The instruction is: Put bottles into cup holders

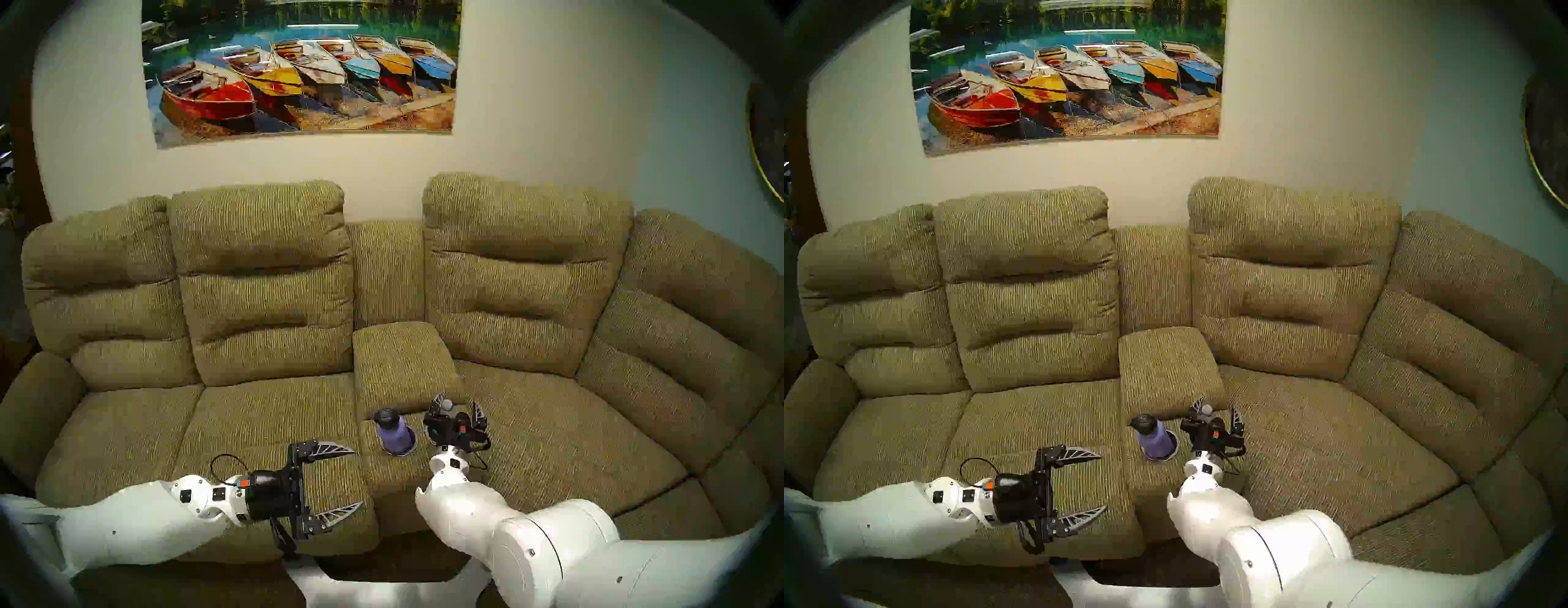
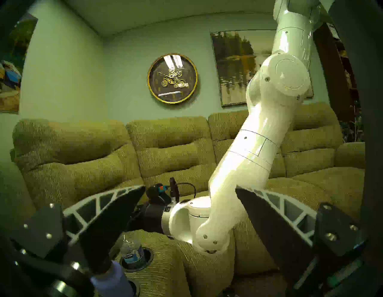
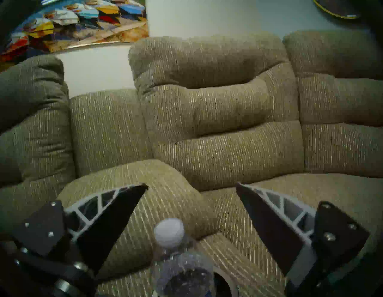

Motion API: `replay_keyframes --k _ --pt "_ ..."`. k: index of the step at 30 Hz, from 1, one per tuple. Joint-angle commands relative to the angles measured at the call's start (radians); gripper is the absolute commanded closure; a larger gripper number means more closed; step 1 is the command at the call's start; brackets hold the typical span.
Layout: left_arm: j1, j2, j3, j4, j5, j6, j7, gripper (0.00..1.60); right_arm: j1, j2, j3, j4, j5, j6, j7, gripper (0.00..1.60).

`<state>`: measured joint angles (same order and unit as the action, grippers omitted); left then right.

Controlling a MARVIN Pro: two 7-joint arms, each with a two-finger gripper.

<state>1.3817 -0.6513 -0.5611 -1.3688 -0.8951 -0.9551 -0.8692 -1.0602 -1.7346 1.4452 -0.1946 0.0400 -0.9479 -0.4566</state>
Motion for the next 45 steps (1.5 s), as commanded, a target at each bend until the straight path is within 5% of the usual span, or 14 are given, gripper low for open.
replay_keyframes --k 1,8,20,45 --pt "-0.003 0.002 -0.006 -0.015 0.001 -0.005 -0.018 0.00 -0.035 0.034 -0.001 -0.114 -0.018 -0.012 -0.063 0.00" --pt "-0.005 0.002 -0.005 -0.015 0.005 -0.005 -0.012 0.00 -0.152 0.120 0.013 -0.205 -0.051 -0.012 -0.150 0.00" --pt "-0.006 0.001 -0.004 -0.014 0.011 -0.005 -0.008 0.00 -0.285 0.193 -0.008 -0.173 -0.110 -0.012 -0.164 0.00" --pt "-0.004 0.002 -0.006 -0.015 0.007 -0.005 -0.018 0.00 -0.573 0.274 -0.071 -0.561 -0.230 -0.012 -0.245 0.00"
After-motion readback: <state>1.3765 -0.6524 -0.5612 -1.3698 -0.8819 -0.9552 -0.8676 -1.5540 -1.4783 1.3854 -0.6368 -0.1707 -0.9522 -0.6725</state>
